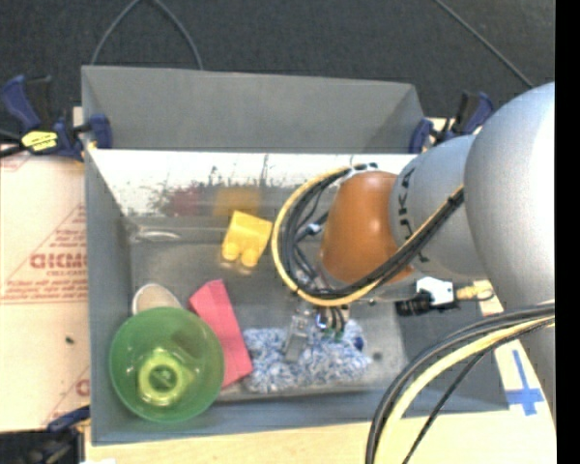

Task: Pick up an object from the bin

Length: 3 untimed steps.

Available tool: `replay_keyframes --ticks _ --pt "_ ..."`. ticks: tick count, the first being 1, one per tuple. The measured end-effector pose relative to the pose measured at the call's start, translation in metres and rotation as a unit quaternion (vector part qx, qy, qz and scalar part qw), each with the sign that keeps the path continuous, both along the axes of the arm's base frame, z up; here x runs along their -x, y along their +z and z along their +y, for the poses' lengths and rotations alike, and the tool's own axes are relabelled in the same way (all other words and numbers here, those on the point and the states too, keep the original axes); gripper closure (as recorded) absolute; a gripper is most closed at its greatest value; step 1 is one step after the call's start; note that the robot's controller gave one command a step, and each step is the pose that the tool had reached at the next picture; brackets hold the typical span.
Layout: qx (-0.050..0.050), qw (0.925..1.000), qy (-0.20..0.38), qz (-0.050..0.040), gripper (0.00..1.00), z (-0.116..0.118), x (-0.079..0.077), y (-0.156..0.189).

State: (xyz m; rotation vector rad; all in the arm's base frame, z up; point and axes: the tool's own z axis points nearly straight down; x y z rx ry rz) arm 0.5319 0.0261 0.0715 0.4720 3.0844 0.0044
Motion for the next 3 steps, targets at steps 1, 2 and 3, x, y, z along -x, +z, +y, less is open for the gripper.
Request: replay_keyframes --ticks 1,2,3 --pt "-0.002 0.9956 -0.094 -0.0023 1.0 0.038 0.012 0.005" --pt "-0.002 0.9957 -0.093 -0.0023 1.0 0.038 0.012 0.005" --pt "-0.001 0.9977 -0.068 -0.0009 1.0 0.031 0.013 0.119"
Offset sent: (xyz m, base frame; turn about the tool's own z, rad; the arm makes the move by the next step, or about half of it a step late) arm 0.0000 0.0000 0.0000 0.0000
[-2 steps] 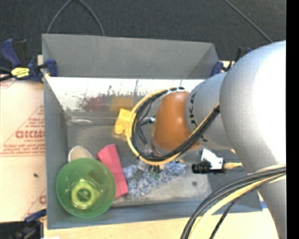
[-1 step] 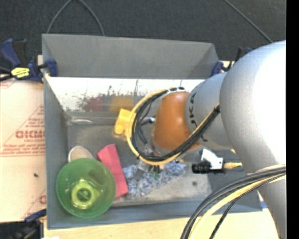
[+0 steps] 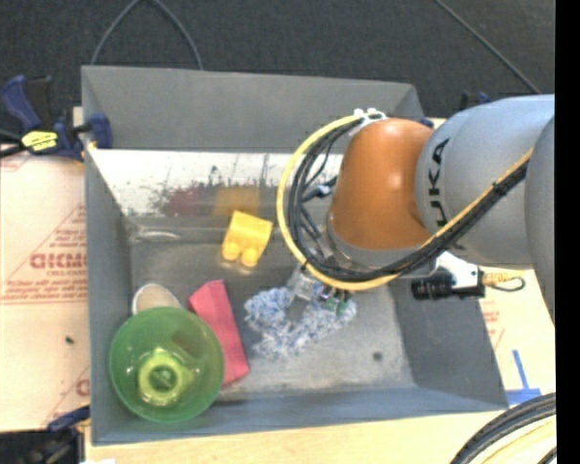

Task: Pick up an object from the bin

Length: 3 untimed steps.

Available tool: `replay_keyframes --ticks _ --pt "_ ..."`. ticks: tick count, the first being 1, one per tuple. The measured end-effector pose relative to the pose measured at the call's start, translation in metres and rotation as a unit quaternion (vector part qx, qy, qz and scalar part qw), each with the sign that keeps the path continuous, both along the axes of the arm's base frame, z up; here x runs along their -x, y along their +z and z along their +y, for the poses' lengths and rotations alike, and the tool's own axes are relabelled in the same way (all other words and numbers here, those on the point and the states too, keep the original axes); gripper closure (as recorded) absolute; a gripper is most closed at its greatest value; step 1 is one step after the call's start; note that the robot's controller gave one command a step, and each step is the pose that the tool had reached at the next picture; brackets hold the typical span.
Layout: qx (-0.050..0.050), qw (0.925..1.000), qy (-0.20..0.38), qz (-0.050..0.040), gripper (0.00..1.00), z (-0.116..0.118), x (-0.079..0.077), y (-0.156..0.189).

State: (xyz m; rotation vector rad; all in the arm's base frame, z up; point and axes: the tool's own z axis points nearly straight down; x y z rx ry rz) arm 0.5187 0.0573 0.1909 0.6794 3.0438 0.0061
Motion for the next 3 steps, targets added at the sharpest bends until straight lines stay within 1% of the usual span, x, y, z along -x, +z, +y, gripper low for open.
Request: replay_keyframes --ticks 1,2,3 --pt "0.0 1.0 -0.005 -0.0009 1.0 -0.001 -0.003 0.017" --pt "0.003 0.9942 0.108 -0.003 1.0 0.001 -0.008 0.002" --pt "0.003 0.9943 0.107 0.0008 1.0 0.003 -0.016 -0.016"
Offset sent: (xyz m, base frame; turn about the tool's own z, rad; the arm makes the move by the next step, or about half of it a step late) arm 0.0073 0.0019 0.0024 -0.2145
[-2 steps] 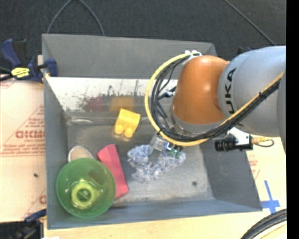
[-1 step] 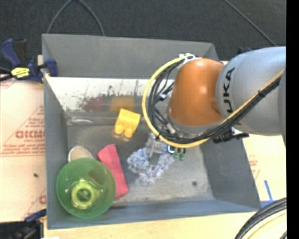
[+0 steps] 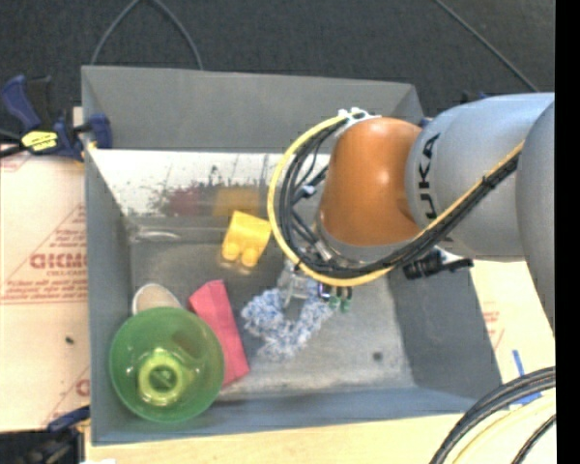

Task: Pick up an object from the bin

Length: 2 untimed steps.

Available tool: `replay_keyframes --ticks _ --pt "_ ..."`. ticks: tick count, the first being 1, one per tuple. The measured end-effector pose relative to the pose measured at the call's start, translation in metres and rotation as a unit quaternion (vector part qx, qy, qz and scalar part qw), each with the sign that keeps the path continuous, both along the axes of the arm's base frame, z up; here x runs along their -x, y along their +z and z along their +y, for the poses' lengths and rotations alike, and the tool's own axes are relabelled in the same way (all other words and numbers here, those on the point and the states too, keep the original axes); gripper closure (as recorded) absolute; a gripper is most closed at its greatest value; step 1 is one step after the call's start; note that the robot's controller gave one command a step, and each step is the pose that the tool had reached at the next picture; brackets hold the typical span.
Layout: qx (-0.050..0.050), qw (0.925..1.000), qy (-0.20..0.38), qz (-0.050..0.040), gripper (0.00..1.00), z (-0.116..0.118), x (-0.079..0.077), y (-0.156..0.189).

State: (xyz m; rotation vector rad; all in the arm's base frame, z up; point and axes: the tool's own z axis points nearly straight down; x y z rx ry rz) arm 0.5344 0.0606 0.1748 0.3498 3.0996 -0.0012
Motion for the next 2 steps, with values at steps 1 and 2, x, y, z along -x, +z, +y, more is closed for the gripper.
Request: replay_keyframes --ticks 1,2 --pt "-0.001 0.9999 -0.015 -0.0016 1.0 0.0 -0.001 0.001" --pt "0.001 0.9997 0.025 -0.0008 1.0 -0.02 -0.02 -0.024"
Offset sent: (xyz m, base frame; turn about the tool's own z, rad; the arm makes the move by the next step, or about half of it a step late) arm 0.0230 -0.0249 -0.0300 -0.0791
